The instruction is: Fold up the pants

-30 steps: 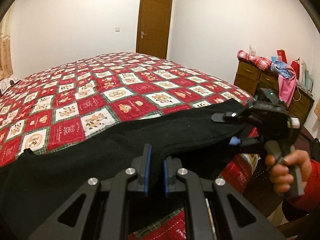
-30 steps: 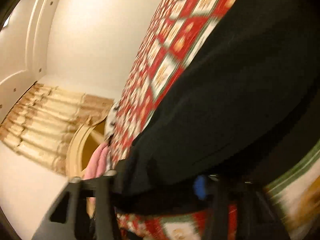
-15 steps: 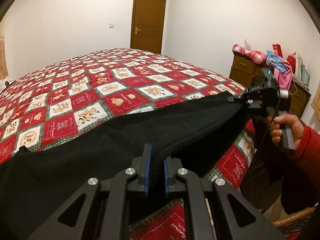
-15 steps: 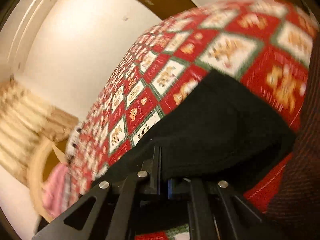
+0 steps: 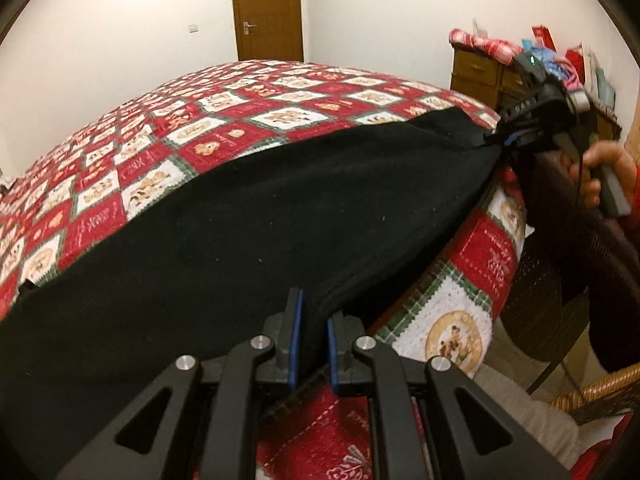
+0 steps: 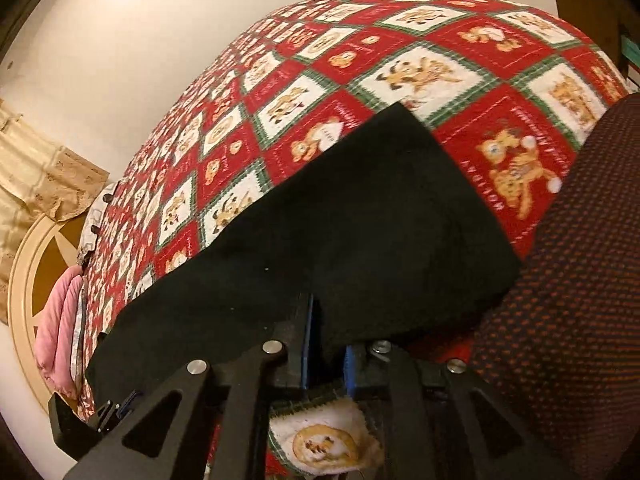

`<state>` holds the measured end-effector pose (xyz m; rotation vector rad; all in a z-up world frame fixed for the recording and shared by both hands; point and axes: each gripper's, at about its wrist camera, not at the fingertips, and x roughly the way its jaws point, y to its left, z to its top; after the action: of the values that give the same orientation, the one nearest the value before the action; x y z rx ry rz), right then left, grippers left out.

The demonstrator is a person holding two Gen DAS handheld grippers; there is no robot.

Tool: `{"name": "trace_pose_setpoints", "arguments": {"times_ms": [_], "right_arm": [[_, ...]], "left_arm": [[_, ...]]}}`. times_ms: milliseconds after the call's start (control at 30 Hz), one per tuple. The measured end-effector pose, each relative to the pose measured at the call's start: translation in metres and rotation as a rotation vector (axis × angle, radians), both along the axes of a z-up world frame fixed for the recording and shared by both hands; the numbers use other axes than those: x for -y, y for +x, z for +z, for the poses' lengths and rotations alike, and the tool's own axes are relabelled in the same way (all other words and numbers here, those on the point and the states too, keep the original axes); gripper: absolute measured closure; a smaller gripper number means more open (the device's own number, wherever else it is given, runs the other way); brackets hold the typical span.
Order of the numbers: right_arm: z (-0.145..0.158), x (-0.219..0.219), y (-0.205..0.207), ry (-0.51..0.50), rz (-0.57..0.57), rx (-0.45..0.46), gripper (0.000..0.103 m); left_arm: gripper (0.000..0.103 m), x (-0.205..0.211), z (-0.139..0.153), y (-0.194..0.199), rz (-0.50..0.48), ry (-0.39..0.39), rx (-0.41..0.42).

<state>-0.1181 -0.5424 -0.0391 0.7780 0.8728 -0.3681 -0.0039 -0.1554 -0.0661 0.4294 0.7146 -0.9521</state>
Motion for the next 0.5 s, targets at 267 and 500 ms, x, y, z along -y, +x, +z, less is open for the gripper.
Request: {"name": "trace_pose_setpoints", "arguments": {"times_ms": [267,500], "right_arm": [[0.047,0.013,-0.041,-0.317,-0.267,-0.095,0.080],[0.058,-0.017,0.013,-0.425,-0.072,-0.033,0.080]], "left_arm": [[0.051,-0.016,0.023,-0.017,-0.090,-0.035,-0.033],[0.033,-0.023,0.055,0.002,0.018,-0.111,0.033]]}}
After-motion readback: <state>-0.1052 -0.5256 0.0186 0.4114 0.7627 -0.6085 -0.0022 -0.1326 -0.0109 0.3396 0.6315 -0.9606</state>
